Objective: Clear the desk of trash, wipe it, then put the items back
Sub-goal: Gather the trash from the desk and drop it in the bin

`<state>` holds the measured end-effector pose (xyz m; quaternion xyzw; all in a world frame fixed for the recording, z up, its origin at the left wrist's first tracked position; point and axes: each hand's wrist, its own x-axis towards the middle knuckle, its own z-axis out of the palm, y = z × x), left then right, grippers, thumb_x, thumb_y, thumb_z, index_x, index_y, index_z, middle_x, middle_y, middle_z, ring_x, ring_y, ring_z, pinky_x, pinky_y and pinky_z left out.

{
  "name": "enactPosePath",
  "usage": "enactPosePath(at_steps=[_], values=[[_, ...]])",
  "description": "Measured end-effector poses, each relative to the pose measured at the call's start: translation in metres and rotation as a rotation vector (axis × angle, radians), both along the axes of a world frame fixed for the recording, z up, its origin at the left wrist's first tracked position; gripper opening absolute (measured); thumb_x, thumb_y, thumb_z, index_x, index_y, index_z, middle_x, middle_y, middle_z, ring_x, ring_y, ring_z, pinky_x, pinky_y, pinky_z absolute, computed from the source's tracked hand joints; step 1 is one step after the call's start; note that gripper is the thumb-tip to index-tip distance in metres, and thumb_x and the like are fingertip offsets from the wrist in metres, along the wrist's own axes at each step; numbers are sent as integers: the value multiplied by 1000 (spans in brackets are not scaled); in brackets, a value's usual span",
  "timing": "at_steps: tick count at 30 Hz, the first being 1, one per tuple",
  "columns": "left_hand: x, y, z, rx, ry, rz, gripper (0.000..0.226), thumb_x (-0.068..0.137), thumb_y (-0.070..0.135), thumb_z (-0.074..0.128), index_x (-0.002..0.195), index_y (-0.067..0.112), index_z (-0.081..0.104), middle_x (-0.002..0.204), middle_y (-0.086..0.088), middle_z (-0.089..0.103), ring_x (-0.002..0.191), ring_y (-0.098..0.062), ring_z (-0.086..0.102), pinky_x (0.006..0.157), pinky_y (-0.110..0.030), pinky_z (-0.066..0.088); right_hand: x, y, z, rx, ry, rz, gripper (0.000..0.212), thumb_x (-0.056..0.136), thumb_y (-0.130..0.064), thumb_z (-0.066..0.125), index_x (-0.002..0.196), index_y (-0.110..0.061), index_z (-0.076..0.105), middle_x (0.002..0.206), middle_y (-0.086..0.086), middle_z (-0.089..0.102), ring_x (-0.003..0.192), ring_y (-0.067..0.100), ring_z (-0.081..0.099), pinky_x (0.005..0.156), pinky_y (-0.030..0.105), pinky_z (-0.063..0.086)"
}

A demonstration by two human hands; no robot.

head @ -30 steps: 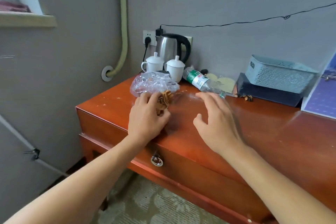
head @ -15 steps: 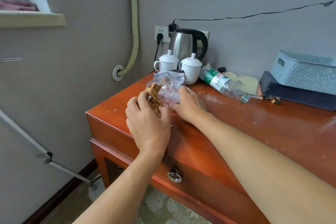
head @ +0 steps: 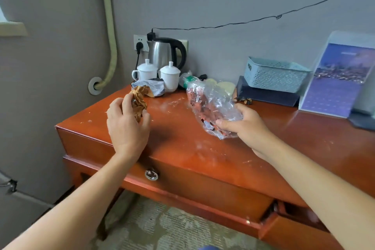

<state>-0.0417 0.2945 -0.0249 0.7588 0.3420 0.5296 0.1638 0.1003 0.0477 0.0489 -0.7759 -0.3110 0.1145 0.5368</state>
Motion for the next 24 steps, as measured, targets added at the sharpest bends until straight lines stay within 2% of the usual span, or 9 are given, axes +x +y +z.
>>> enactPosePath(at_steps=[3,5,8,11,15,19,21,22,24], values=[[0,-38,-3,99,-1,-141,59,88,24,71,144,17,51,134,-13,52,120,-32,50,97,-48,49,-15,-77,-9,27,54,-27,40,82,-17,84,119,-23,68,108,-9,77,104,14,72,97,34,52],[0,-85,-4,91,-14,-318,60,90,24,72,146,18,50,137,-9,52,125,-26,51,98,-39,48,-27,-122,-19,58,115,-58,48,80,-16,85,124,-24,67,114,-7,76,107,16,72,97,37,53],[-3,-164,-3,120,-18,-616,60,93,28,71,147,16,49,139,-5,54,126,-19,54,99,-28,47,-44,-185,-35,224,285,-105,61,66,-13,84,124,-19,68,119,9,75,102,25,74,91,45,54],[-9,-234,-12,232,33,-849,59,92,33,70,144,10,53,137,-8,58,125,-22,58,101,-30,49,-60,-244,-57,362,410,-111,66,51,-26,91,114,-13,76,111,17,74,94,32,71,87,48,50],[-14,-301,-47,399,118,-1044,56,93,37,72,138,8,58,130,-12,60,115,-27,63,85,-31,53,-82,-317,-104,490,531,-185,54,46,-18,85,99,-15,81,99,14,74,87,29,70,85,45,52],[-17,-347,-111,395,249,-1212,55,97,42,68,139,8,60,129,-9,61,112,-24,63,77,-30,54,-105,-369,-172,427,651,-363,49,55,-11,80,104,-6,79,102,18,71,91,33,67,83,43,51],[-15,-363,-157,350,402,-1249,56,98,47,63,143,13,56,129,-4,58,112,-23,62,72,-35,57,-110,-382,-213,329,699,-526,76,46,-18,87,114,7,68,102,19,67,98,36,63,86,45,47],[-13,-368,-182,319,509,-1250,57,98,51,59,145,18,53,129,-1,56,113,-23,62,69,-38,58,-114,-386,-231,247,698,-607,79,47,-20,89,118,5,65,103,14,68,100,33,63,87,42,47],[-6,-376,-229,252,751,-1244,60,98,60,51,148,27,45,130,4,51,117,-23,59,70,-43,59,-118,-389,-267,42,645,-699,62,67,-20,88,123,-8,65,109,1,68,99,22,64,86,36,48]])
